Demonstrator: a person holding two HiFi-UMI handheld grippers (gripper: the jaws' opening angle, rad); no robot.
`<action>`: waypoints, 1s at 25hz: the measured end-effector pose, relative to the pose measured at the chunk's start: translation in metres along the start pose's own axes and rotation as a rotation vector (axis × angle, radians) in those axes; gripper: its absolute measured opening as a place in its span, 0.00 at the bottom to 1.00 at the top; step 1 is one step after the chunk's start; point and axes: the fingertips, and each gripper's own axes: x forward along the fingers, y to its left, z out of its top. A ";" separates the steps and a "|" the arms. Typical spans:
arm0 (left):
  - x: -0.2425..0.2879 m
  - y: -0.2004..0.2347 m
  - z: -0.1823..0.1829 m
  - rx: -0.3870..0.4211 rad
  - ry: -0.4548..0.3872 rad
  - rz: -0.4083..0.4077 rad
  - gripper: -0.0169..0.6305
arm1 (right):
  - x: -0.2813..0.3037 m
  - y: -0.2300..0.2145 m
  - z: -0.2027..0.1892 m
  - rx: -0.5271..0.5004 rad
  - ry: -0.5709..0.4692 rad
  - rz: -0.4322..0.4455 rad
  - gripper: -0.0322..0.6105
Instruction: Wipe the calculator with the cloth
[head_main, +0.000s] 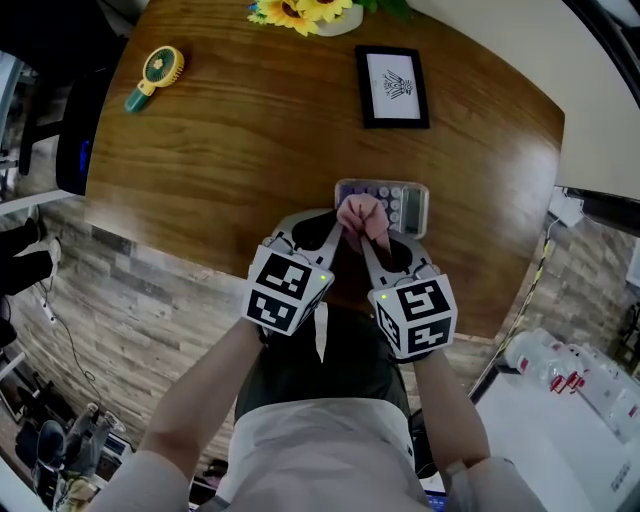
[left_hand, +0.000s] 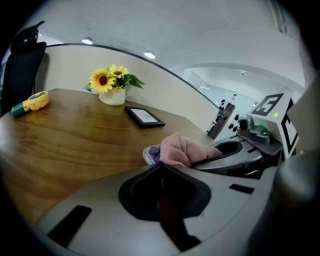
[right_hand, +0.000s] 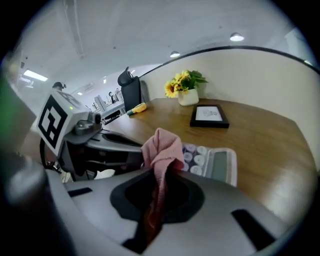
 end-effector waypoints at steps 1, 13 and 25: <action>0.000 0.000 -0.001 -0.005 0.000 -0.003 0.04 | -0.003 -0.005 -0.004 0.002 0.009 -0.009 0.08; 0.000 0.000 -0.004 -0.036 -0.001 -0.025 0.04 | -0.052 -0.082 -0.050 0.069 0.136 -0.197 0.08; 0.000 -0.001 -0.003 -0.041 0.001 -0.010 0.04 | -0.057 -0.129 0.068 0.035 -0.142 -0.243 0.09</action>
